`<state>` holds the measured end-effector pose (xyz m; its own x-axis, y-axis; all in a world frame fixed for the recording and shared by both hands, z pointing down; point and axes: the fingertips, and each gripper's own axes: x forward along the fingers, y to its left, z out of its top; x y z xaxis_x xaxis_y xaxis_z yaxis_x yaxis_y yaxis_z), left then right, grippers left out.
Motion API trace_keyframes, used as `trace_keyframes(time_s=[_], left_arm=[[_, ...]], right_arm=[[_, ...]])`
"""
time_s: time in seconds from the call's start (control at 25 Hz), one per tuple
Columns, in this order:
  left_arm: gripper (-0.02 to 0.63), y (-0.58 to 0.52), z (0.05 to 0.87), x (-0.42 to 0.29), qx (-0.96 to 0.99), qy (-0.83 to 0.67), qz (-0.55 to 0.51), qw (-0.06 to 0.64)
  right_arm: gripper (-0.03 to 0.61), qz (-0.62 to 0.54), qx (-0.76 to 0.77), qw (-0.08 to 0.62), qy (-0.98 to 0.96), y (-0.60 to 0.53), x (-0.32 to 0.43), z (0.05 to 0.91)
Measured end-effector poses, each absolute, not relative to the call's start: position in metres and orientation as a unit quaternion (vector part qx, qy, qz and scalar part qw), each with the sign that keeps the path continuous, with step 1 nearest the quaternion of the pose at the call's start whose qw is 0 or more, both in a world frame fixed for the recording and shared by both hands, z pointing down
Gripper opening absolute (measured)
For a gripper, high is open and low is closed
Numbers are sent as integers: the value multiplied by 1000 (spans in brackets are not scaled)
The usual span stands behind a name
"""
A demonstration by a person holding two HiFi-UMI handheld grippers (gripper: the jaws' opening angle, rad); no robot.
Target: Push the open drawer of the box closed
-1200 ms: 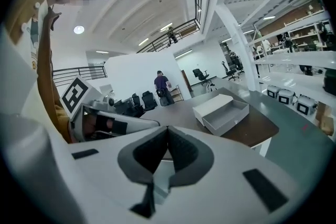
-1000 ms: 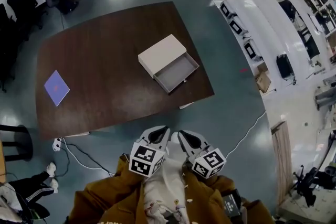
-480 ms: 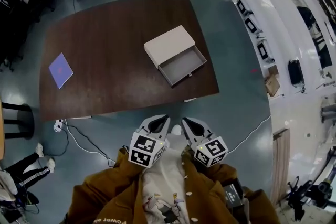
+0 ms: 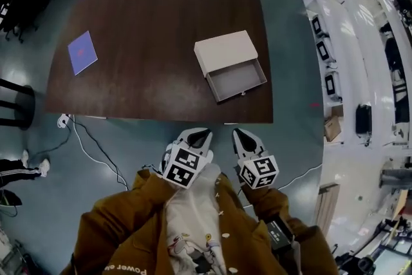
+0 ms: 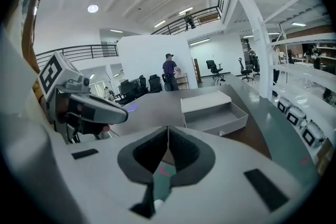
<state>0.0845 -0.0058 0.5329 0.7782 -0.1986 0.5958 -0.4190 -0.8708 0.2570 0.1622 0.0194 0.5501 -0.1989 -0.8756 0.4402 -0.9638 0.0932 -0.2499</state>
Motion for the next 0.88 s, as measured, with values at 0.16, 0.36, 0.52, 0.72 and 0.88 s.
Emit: trace_keyframes(time_s=[0.16,0.36,0.52,0.72,0.88], left_arm=[[6,-16,557,96,916,-176,299,204],[6,-30,571,97,910,-195,299,209],[6,-37,586,96,904,-205,307,214],[6,-41,592,105,905,-199,309,215],[6,-43,595,111,904,-198,312,216]], right_arm=[[6,252,623,107,-732,6,177,566],[7,260,624,117,-727,-10,192,589],[8,274,622,120,-724,-21,207,611],[16,284,611,140,-725,-41,226,634],[106,281,609,161,-724,-62,237,651]])
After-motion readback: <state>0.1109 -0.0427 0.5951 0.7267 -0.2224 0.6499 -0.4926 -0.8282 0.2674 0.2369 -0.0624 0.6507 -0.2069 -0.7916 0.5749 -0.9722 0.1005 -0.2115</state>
